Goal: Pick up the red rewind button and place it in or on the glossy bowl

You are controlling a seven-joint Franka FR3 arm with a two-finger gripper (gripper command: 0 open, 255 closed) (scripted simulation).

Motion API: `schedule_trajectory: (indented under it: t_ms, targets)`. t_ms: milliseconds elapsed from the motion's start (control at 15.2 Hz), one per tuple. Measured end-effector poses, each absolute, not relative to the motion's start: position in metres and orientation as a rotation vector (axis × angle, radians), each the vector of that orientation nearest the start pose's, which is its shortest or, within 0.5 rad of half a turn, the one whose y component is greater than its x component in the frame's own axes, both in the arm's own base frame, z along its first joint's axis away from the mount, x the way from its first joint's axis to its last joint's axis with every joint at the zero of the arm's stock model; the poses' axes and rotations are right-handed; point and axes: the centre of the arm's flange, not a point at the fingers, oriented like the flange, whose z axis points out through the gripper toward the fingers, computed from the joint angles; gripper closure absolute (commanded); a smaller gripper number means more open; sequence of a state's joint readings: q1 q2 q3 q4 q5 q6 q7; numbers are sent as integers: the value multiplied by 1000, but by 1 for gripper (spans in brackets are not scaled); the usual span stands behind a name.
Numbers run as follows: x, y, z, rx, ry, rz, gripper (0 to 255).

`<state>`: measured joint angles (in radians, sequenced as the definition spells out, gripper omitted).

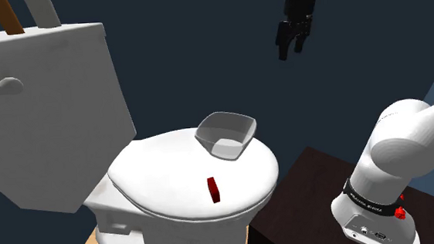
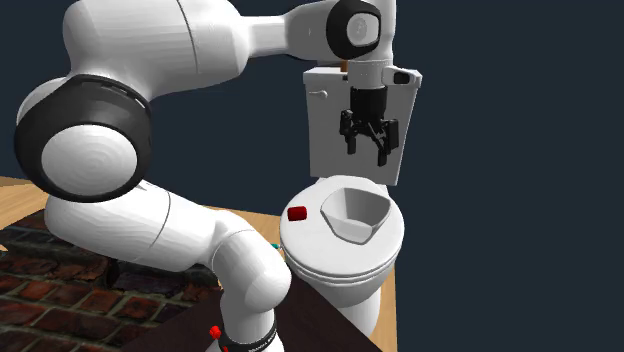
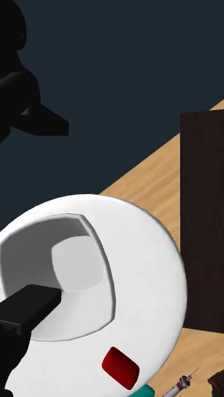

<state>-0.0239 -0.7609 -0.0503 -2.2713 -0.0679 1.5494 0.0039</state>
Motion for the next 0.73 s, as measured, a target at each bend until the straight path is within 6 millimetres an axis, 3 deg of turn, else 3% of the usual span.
schedule_trajectory:
  t_ms: [264,726]
  targets:
    - [321,-21,600,-3173,28,-55,0]
    - [356,39,539,-3159,-233,-42,0]
